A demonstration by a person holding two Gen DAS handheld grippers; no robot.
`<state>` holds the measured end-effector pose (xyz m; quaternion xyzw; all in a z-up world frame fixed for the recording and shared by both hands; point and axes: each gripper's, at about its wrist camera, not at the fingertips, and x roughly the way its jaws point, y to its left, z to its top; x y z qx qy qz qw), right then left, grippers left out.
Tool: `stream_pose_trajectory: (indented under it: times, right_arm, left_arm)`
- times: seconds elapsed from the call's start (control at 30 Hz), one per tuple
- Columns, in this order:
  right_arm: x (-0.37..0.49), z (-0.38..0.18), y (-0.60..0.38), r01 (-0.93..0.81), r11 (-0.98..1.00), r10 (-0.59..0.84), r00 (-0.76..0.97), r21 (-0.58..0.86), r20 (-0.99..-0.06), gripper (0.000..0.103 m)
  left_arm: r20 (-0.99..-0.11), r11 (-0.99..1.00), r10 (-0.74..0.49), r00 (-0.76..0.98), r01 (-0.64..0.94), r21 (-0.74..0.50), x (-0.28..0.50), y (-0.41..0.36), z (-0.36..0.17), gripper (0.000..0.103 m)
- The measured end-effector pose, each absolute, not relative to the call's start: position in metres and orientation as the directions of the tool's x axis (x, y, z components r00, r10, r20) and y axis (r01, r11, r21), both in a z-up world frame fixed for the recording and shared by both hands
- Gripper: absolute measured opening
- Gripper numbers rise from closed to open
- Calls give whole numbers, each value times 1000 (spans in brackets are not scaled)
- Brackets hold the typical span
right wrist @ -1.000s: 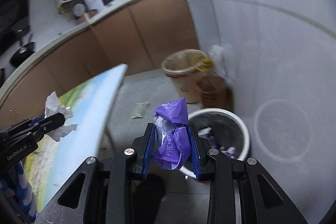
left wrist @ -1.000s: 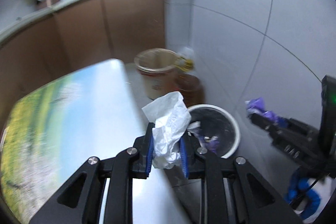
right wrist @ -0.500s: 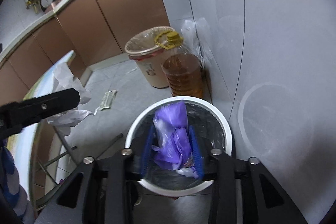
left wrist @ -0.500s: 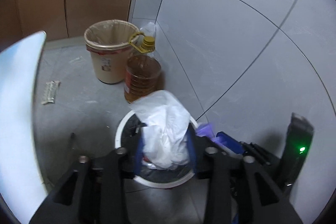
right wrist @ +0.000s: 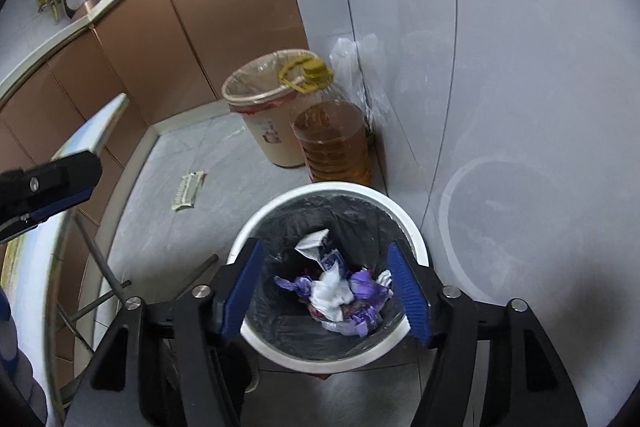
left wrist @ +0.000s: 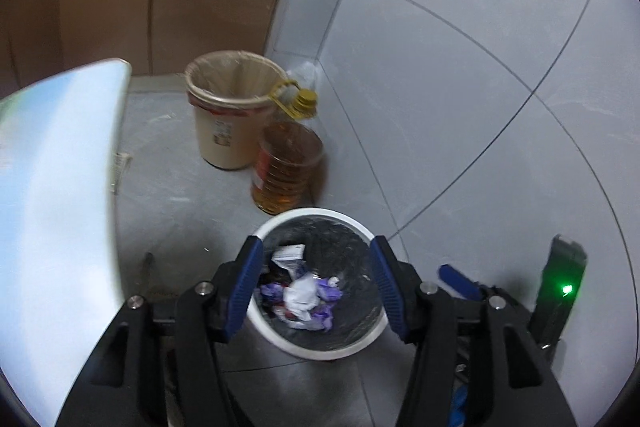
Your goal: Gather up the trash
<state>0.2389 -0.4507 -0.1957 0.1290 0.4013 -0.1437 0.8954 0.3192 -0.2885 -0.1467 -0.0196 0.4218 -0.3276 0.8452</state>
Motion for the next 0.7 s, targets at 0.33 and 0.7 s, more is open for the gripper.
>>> stream_pose_trajectory:
  times: [0.33,0.7]
  right_arm:
    - [213,-125,-376,257,965,-162,727,46,-667,94]
    - [182,-70,-288,129,991,-117,811,-20,-573,103]
  left_arm:
    - [-586,920,-373,719,368,-134,264,-185,-96,56]
    - [-518,990,-134,845,138,-31,203,-76,-69,65]
